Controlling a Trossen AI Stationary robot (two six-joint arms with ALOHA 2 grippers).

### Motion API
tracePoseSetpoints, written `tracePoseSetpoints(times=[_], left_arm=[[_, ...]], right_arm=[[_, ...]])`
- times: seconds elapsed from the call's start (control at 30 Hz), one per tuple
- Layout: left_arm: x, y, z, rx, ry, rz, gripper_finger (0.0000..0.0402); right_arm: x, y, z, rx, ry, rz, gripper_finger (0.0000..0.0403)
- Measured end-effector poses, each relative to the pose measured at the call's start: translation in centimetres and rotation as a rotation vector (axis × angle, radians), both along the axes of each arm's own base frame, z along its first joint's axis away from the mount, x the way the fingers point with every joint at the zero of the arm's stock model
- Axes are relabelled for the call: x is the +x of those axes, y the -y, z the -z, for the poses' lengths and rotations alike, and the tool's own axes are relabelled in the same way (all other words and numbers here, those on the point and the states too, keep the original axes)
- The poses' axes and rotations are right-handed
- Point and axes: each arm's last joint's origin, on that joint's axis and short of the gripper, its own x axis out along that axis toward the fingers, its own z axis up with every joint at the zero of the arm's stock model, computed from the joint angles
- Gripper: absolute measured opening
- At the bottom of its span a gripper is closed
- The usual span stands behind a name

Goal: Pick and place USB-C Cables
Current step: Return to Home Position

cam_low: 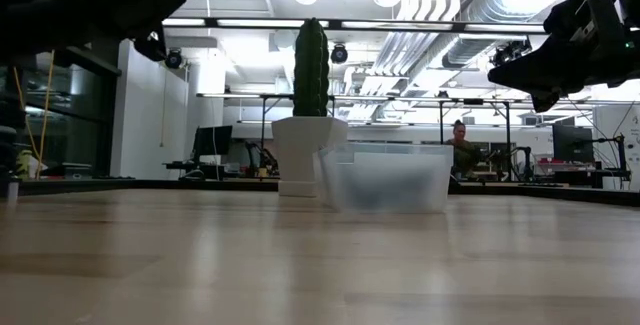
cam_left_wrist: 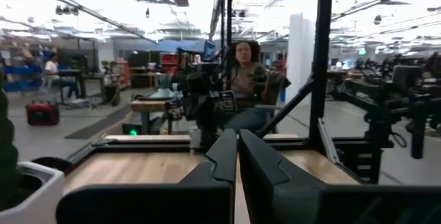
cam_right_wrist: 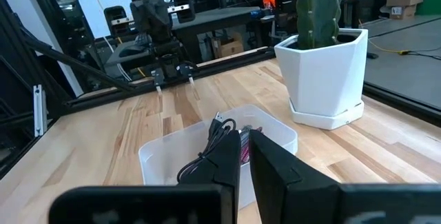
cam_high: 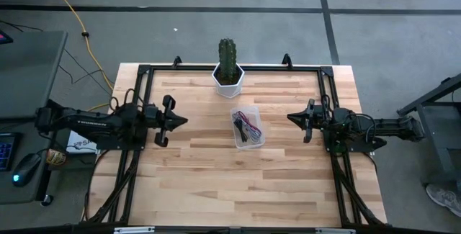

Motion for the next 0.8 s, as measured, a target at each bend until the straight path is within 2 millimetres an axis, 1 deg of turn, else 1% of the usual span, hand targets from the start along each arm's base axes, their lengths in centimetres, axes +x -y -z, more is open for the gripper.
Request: tracePoseSetpoints(times=[0.13,0.23,0.43,0.57,0.8], left_arm=[[0.1,0.3,0.0,0.017,-0.002,-0.005,0.0],[0.1,0.4,0.4,0.001,-0.044,0.02,0.0],[0.1,0.4,2.3,-0.094,-0.241,0.049,0.0],[0.0,0.5,2.7,-0.127,-0.279,0.047,0.0],[0.0,0.5,2.8,-0.121,-0.293,0.054,0.0]], right_arm=[[0.0,0.0,0.0,0.0,0.0,0.0,0.0024],[0.0,0.0,0.0,0.0,0.0,0.0,0.0024],[0.0,0.0,0.0,0.0,0.0,0.0,0.0024],[0.0,0.0,0.0,0.0,0.0,0.0,0.0024],[0.0,0.0,0.0,0.0,0.0,0.0,0.0024]])
